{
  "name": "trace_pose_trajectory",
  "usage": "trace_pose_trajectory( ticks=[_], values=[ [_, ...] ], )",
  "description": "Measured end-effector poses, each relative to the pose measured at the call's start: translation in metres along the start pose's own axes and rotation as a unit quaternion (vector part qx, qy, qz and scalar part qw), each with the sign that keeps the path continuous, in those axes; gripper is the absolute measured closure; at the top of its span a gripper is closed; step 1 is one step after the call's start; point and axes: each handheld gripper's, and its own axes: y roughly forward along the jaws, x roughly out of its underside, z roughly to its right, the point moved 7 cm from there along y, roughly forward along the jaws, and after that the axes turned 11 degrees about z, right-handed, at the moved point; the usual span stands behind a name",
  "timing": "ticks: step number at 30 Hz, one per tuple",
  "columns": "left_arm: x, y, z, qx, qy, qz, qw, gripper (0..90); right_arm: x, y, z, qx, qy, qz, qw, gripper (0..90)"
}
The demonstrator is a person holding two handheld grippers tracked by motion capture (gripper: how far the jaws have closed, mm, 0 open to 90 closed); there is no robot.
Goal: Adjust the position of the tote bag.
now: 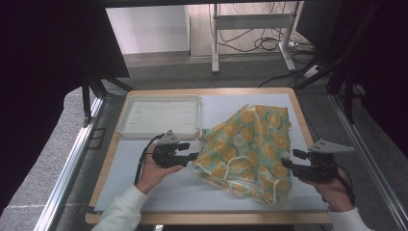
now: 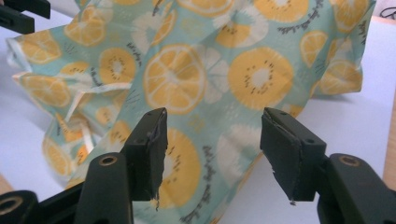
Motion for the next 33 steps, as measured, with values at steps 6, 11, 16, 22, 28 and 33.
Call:
trace_pose_trajectory(
  ticks=[6,11,16,22,28,33],
  values=[
    [-0.002,-0.006,0.009,0.01,0.0,0.003,0.9999,42.6,0.005,-0.004,-0.013,-0.008,-0.01,-0.006,0.9999,38.0],
    [-0.002,-0.005,0.019,0.025,0.001,-0.001,0.9997,38.6,0.006,0.001,-0.025,-0.017,-0.018,-0.017,0.9995,31.4],
    [0.0,0.001,0.028,0.039,0.002,-0.01,0.9992,34.7,0.012,0.011,-0.034,-0.015,-0.025,-0.038,0.9989,24.0],
    [0.007,0.008,0.031,0.043,0.001,-0.028,0.9987,33.8,0.019,0.013,-0.037,-0.022,-0.027,-0.048,0.9983,23.1],
    [0.012,0.014,0.031,0.039,0.001,-0.038,0.9985,34.6,0.023,0.011,-0.04,-0.029,-0.025,-0.051,0.998,23.1],
    [0.014,0.014,0.032,0.037,0.006,-0.04,0.9985,35.7,0.024,0.005,-0.045,-0.033,-0.03,-0.047,0.9979,23.2]
  ],
)
